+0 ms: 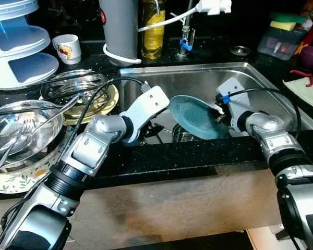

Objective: Kitchen organization

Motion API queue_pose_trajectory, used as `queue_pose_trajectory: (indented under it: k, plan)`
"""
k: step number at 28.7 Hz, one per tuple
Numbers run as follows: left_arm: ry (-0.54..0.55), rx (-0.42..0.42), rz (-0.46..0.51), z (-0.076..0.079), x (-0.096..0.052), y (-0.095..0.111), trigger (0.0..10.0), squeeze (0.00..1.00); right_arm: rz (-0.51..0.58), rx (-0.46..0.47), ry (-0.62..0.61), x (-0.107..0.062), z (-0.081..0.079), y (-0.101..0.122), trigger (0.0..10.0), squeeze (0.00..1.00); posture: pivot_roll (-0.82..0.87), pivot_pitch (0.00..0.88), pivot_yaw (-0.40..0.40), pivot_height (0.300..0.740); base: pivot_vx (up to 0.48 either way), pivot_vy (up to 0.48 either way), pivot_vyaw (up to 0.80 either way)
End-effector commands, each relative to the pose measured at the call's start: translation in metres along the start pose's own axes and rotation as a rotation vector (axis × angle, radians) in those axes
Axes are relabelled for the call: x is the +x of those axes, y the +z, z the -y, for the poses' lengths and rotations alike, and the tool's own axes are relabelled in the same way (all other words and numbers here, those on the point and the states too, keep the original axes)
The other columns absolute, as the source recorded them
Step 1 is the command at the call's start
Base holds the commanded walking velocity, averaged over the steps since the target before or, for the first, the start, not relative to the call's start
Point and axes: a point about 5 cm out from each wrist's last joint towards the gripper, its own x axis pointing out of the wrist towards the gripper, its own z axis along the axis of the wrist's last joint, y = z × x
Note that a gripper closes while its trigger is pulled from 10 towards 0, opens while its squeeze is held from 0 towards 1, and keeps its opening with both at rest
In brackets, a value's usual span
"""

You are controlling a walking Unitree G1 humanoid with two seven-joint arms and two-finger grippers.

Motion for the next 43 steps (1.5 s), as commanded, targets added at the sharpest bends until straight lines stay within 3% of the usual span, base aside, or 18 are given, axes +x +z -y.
queue_pose_trajectory:
  k: [1,2,6,11,18,21,22,23,31,37,38,43]
  plan:
    - [-0.022,-0.02,-0.003,0.002,-0.003,-0.002,10.0,0.0,0.05,0.03,-0.023,0.0,0.004,0.008,10.0,0.0,-0.04,0.175,-0.001,0.74,0.0,0.0,0.0]
    - [-0.051,-0.029,-0.014,-0.001,-0.02,-0.006,10.0,0.0,0.164,0.127,-0.019,-0.002,0.006,0.021,10.0,0.0,-0.04,0.171,-0.004,0.74,0.0,0.0,0.0]
    - [-0.088,-0.009,-0.028,-0.006,-0.047,-0.009,10.0,0.0,0.342,0.23,-0.012,-0.007,0.009,0.04,10.0,0.0,-0.04,0.165,-0.01,0.74,0.0,0.0,0.0]
    - [-0.119,0.013,-0.036,-0.009,-0.064,-0.008,10.0,0.0,0.43,0.22,-0.042,-0.013,0.011,0.05,10.0,0.0,-0.04,0.161,-0.011,0.74,0.0,0.0,0.0]
    - [-0.164,0.023,-0.075,-0.002,-0.075,-0.011,10.0,0.0,0.45,0.244,-0.033,-0.016,0.01,0.049,10.0,0.0,-0.04,0.153,-0.012,0.74,0.0,0.0,0.0]
    - [-0.261,0.043,-0.124,0.007,-0.092,-0.011,10.0,0.0,0.483,0.272,0.042,-0.022,0.003,0.054,10.0,0.0,-0.04,0.155,-0.014,0.74,0.0,0.0,0.0]
    - [-0.261,0.043,-0.124,0.007,-0.092,-0.011,10.0,0.0,0.483,0.272,0.042,-0.022,0.003,0.054,10.0,0.0,-0.04,0.155,-0.014,0.74,0.0,0.0,0.0]
    - [-0.293,0.06,-0.165,0.007,-0.105,-0.012,10.0,0.0,0.486,0.271,0.067,-0.024,-0.001,0.053,10.0,0.0,-0.04,0.157,-0.014,0.74,0.0,0.0,0.0]
    - [-0.249,0.117,-0.254,-0.007,-0.128,-0.009,10.0,0.0,0.464,0.288,0.073,-0.026,-0.007,0.045,10.0,0.0,-0.03,0.166,-0.02,0.74,0.0,0.0,0.0]
    - [-0.273,0.164,-0.357,-0.008,-0.137,-0.011,10.0,0.0,0.456,0.303,0.085,-0.028,-0.01,0.046,10.0,0.0,-0.03,0.17,-0.019,0.74,0.0,0.0,0.0]
    - [-0.295,0.186,-0.417,-0.007,-0.142,-0.014,10.0,0.0,0.451,0.307,0.091,-0.029,-0.011,0.046,10.0,0.0,-0.03,0.172,-0.019,0.74,0.0,0.0,0.0]
    - [-0.326,0.188,-0.491,-0.003,-0.148,-0.021,10.0,0.0,0.443,0.31,0.098,-0.03,-0.012,0.045,10.0,0.0,-0.03,0.174,-0.019,0.74,0.0,0.0,0.0]
